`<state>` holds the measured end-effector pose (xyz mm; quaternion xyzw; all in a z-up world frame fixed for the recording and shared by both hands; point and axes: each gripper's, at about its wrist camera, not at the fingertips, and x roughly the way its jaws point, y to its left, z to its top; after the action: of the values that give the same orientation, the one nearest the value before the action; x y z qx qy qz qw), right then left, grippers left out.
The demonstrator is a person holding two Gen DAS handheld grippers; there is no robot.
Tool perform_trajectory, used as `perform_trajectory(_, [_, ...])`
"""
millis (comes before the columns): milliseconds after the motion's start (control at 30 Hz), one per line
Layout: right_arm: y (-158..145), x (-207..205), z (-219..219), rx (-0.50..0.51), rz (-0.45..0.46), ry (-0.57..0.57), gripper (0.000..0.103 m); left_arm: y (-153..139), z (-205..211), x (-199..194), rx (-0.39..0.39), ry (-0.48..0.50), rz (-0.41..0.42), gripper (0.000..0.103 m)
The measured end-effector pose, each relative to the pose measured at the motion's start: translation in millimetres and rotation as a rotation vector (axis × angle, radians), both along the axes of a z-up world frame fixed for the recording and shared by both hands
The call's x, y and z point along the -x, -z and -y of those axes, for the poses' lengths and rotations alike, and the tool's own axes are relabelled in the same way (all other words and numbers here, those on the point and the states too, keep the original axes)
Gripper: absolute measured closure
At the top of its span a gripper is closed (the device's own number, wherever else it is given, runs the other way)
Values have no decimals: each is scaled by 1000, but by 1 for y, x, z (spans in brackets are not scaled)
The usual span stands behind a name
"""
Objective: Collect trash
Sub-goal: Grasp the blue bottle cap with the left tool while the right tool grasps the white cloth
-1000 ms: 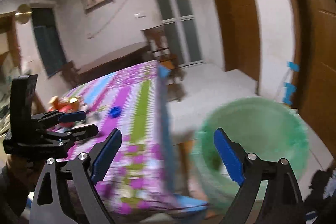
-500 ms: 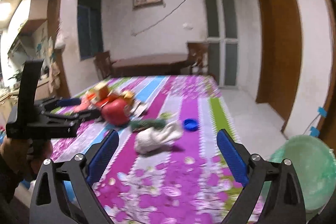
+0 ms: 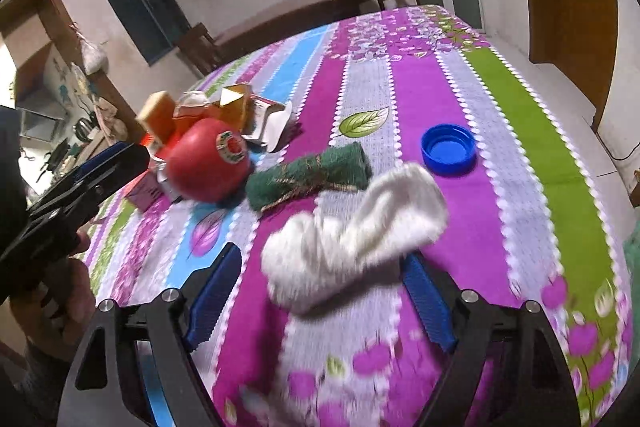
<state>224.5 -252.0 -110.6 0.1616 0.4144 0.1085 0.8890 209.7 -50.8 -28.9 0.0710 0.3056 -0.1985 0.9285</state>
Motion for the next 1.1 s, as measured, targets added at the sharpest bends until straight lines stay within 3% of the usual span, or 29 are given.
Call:
perform_trajectory(67, [0,-7,-1,32,5,7,35,3,6,-7,-4,12,-12,20])
perform_trajectory(100, [3,-10,-1,12,4,-8,52,4,11,-11,-8,22,-18,20])
perform_trajectory(200, [-5,5,7,45,42,-21,60,5,27,-18,-27,63,-20,20])
perform_trajectory(400, [-9,44,54,32,72,66,60,22,92,-31,-108,206,-72,20])
perform_trajectory(533, [1,65,85,-4,63,134,60,38,135,-39,-115,307,-139,21])
perform_trajectory(833, [8,71,102,-53,80,135,58,63,182,-57,-133,359,-232,31])
perform_trajectory(1067, [11,65,97,-42,89,133,58,67,197,-62,-164,365,-236,53])
perform_trajectory(1100, [11,66,95,-38,92,133,58,67,196,-62,-162,363,-235,61])
